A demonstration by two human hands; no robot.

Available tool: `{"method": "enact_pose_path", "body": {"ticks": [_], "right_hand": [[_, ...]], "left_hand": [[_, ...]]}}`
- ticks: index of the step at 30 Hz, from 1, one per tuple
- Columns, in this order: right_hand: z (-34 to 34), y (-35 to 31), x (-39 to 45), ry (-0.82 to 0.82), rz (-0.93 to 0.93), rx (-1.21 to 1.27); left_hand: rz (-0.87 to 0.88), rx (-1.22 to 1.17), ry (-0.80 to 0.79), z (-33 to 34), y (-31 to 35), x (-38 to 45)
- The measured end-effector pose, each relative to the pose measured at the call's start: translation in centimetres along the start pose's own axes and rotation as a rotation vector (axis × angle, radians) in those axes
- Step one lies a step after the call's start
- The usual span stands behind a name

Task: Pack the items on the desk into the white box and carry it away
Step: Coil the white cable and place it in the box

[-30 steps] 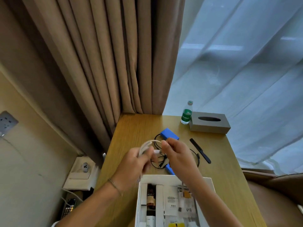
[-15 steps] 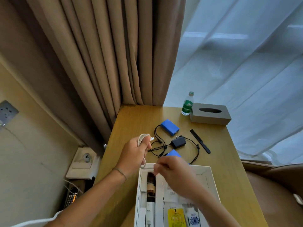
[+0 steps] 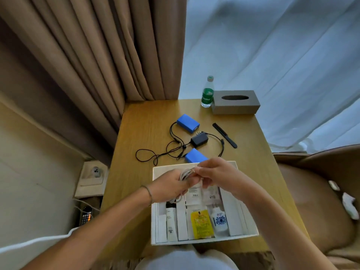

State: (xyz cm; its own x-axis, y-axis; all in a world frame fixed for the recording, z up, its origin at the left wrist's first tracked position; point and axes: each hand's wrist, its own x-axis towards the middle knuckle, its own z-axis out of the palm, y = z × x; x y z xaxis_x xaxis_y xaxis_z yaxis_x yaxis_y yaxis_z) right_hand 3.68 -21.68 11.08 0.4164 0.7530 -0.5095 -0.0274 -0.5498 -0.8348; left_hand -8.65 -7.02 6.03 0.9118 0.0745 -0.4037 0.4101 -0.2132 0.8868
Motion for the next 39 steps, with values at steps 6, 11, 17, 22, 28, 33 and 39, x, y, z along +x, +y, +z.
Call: {"method": "enact_pose_path", "body": {"ticks": [6, 11, 17, 22, 28, 33, 39], "right_hand": [[-2.7, 4.4, -1.2, 0.164, 0.009, 0.079], [-2.2, 8.5, -2.0, 0.088, 0.081, 0.115], [-1.5, 11.3, -2.2, 0.068, 0.082, 0.138], [-1.5, 12.1, -2.1, 0.056, 0.072, 0.104], [-1.9, 12.6, -2.4, 0.059, 0.067, 0.1], [-2.1, 12.9, -2.6, 0.055, 0.08, 0.101], [-1.6, 12.7, -2.3, 0.057, 0.103, 0.098]], "left_hand": [[-0.232, 0.015, 0.407, 3.1, -3.8, 3.6], [-0.397, 0.197, 0.571, 6.6, -6.7, 7.4], [-0.501, 0.335, 0.54, 8.9, -7.0, 10.3], [-0.473, 0.471, 0.498, 9.1, -6.4, 10.7], [-0.333, 0.393, 0.459, 8.9, -7.0, 9.3], [-0.168, 0.511, 0.564, 8.5, -7.9, 7.3], [-0.207, 0.453, 0.449, 9.9, -8.2, 6.7]]}}
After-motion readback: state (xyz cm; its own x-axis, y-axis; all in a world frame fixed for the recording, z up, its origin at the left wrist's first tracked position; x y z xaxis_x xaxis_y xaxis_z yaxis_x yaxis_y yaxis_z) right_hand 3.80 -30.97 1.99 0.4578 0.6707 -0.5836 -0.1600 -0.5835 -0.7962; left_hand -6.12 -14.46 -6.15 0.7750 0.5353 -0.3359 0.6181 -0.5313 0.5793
